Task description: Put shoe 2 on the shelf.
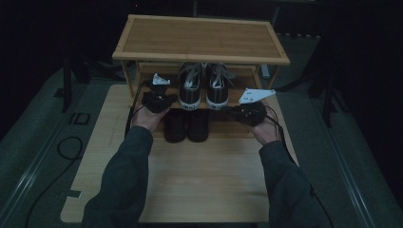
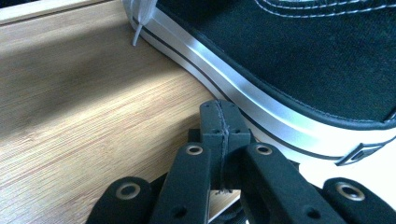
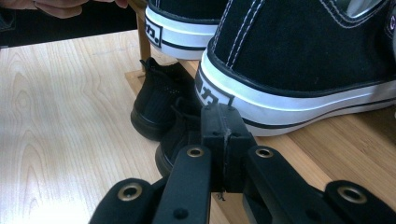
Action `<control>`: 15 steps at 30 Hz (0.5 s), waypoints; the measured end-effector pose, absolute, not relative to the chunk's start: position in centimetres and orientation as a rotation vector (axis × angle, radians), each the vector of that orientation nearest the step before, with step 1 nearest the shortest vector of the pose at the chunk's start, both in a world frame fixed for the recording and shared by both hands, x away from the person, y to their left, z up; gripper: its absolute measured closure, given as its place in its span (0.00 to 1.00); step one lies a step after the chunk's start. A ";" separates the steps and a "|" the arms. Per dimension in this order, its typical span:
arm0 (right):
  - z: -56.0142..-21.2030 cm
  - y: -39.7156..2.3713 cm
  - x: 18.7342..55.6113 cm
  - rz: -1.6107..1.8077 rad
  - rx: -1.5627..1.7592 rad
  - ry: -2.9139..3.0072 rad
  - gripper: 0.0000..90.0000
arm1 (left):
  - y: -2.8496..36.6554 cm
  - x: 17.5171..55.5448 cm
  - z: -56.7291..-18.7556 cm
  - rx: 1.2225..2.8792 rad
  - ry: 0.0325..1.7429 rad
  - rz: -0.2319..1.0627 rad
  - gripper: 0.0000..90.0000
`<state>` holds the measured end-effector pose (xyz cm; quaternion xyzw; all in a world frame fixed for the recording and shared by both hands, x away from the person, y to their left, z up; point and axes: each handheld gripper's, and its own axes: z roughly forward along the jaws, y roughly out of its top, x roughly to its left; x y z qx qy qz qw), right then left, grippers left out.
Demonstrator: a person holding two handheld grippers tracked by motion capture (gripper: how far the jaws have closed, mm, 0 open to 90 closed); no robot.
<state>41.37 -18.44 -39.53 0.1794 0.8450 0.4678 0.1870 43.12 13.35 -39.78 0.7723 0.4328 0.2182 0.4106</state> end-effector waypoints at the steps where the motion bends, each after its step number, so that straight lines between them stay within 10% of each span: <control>1: -39.5 -18.4 41.4 1.316 0.504 2.378 1.00 | 13.3 43.1 -39.8 1.941 1.091 0.549 1.00; 15: -40.1 -18.5 41.9 1.298 0.564 2.348 1.00 | 13.4 43.1 -39.8 1.938 1.088 0.547 1.00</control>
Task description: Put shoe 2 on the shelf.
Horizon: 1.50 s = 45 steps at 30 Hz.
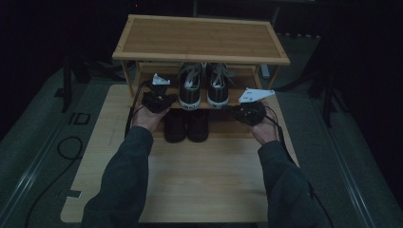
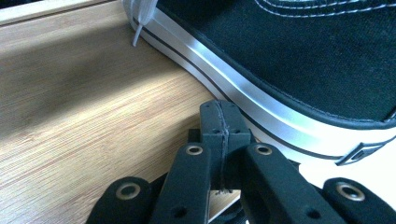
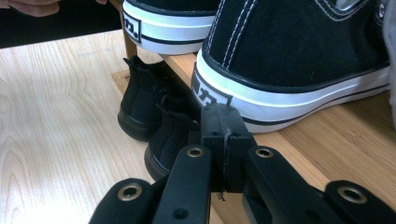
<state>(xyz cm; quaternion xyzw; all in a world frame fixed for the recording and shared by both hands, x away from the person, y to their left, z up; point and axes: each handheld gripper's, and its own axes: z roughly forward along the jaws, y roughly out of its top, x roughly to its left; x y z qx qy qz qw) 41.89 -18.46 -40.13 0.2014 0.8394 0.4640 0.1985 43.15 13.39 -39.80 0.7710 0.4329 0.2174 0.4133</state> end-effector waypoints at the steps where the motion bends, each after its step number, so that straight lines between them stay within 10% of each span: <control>1: -40.1 -18.4 41.9 1.288 0.559 2.352 1.00 | 13.4 43.2 -39.8 1.937 1.088 0.543 1.00; 45: -40.0 -21.6 44.1 1.216 0.835 2.232 1.00 | 12.1 42.8 -39.7 1.926 1.134 0.597 1.00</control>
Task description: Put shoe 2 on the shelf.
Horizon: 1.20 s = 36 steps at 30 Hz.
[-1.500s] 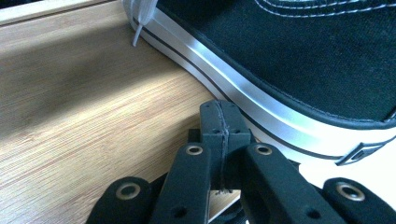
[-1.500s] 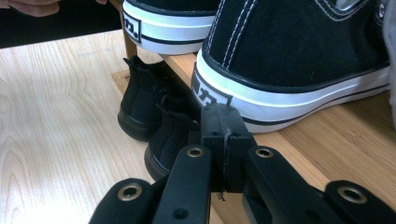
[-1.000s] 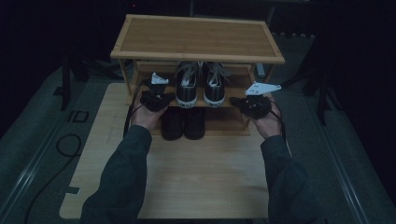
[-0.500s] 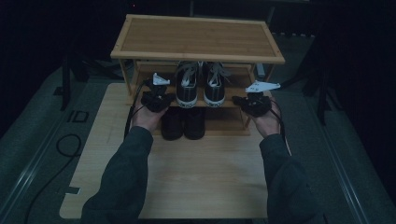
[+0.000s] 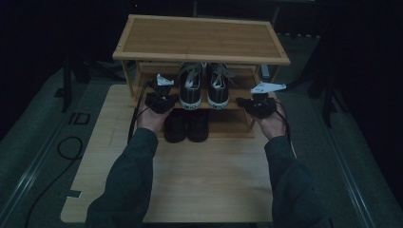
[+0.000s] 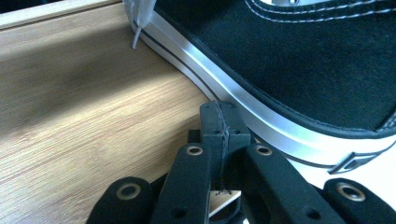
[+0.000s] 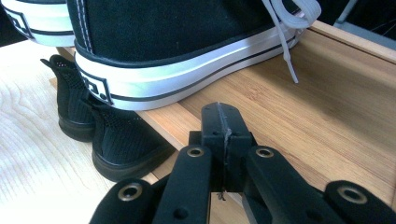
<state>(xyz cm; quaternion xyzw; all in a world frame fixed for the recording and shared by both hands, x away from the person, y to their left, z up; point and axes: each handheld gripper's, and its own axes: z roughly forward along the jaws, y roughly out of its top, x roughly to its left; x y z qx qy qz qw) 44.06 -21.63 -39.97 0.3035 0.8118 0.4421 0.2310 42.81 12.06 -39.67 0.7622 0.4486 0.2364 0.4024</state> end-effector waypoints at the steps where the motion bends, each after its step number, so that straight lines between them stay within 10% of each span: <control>1: -40.0 -21.6 44.1 1.217 0.836 2.234 1.00 | 12.0 42.9 -39.7 1.924 1.139 0.597 1.00; 36: -40.0 -21.6 43.1 1.210 0.795 2.226 1.00 | 11.8 43.3 -39.8 1.927 1.103 0.594 0.98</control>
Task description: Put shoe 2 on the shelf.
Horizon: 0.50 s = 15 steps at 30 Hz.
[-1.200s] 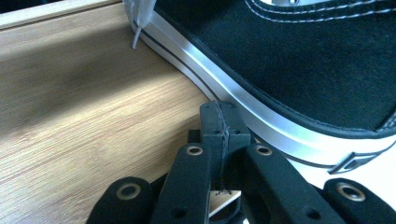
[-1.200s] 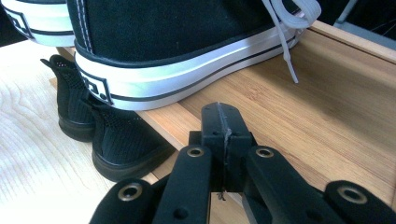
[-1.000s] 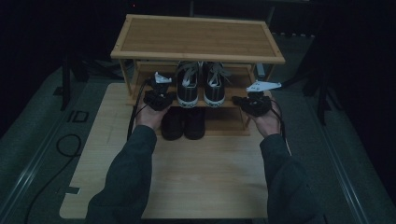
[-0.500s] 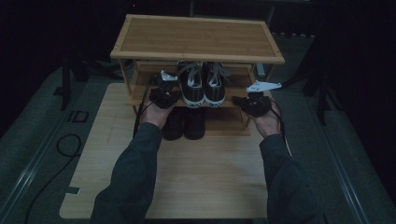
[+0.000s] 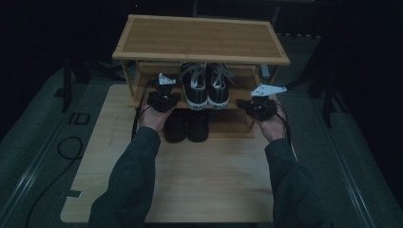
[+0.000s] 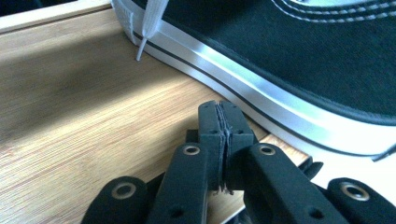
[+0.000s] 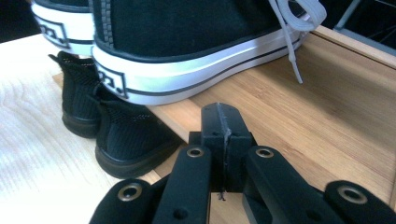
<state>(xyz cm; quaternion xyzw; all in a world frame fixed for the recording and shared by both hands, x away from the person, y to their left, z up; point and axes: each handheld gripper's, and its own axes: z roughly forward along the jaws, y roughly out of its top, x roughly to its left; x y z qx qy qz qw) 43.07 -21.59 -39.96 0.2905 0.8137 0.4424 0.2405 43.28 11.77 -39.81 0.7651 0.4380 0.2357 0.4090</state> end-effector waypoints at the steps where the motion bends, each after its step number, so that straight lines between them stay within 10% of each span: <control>1: -40.0 -21.6 43.1 1.210 0.795 2.226 1.00 | 11.8 43.3 -39.8 1.927 1.103 0.594 0.98; 15: -40.4 -21.7 41.6 1.268 0.762 2.232 1.00 | 12.2 42.8 -39.3 1.945 1.067 0.606 0.97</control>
